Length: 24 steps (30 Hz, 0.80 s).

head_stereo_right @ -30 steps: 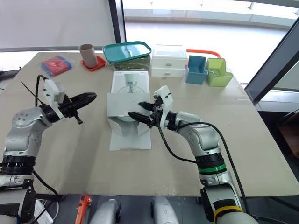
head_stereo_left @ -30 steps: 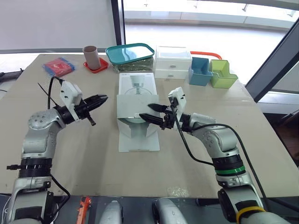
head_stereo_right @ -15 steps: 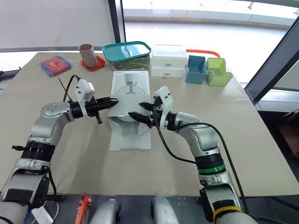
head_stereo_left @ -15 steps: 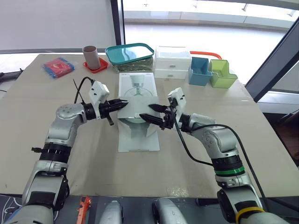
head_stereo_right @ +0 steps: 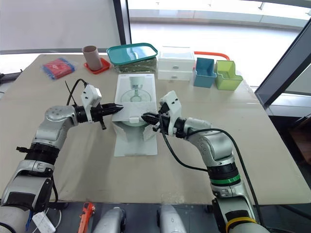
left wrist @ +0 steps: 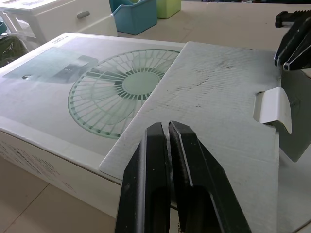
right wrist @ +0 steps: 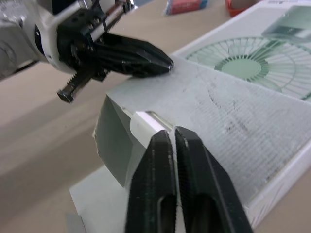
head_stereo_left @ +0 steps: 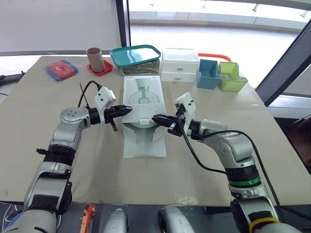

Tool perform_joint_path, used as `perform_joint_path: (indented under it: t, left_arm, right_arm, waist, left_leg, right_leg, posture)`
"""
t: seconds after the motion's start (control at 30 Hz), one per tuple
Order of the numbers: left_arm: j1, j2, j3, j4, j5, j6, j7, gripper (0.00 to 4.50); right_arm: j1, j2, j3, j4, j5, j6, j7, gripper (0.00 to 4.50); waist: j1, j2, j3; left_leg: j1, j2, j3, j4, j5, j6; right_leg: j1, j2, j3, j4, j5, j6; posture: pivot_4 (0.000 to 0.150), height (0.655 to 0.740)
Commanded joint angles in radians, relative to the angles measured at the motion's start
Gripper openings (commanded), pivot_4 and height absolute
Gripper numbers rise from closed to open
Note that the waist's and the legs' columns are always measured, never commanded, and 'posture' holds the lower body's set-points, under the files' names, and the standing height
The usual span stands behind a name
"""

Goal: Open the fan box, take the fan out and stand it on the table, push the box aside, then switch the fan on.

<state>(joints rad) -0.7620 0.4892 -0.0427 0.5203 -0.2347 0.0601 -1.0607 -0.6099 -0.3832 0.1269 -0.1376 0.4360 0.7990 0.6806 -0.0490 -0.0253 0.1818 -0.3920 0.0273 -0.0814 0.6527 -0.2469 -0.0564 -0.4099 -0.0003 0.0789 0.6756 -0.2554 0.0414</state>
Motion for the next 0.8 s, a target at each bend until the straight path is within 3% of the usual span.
perform_joint_path:
  t: [0.03,0.57,0.8]
  left_arm:
    - [-0.008,-0.005,0.001,0.013,0.011,-0.011,-0.004,0.27]
    - [-0.002,-0.009,0.010,0.027,0.016,-0.043,0.013,0.27]
    - [-0.003,-0.010,0.015,0.033,0.017,-0.050,0.016,0.27]
  right_arm:
    - [-0.039,-0.030,0.036,-0.070,-0.030,0.050,-0.022,0.04]
    - [0.016,-0.226,0.057,-0.244,-0.018,0.072,0.107,0.04]
    - [0.052,-0.301,0.057,-0.187,-0.051,-0.014,0.173,0.04]
  waist:
    - [0.000,0.000,0.000]
    - [0.001,0.000,0.000]
    - [0.000,0.000,0.000]
  left_leg:
    - [0.000,0.000,0.000,0.000,0.000,0.000]
    - [0.000,0.000,0.000,0.000,0.000,0.000]
    - [0.000,-0.001,0.000,0.000,0.000,0.000]
  right_leg:
    - [0.000,0.000,0.000,0.000,0.000,0.000]
    - [0.000,0.000,0.000,0.000,0.000,0.001]
    - [0.001,-0.001,0.000,-0.001,-0.001,0.001]
  posture:
    - [0.150,0.7400]
    - [0.150,0.7400]
    - [0.150,0.7400]
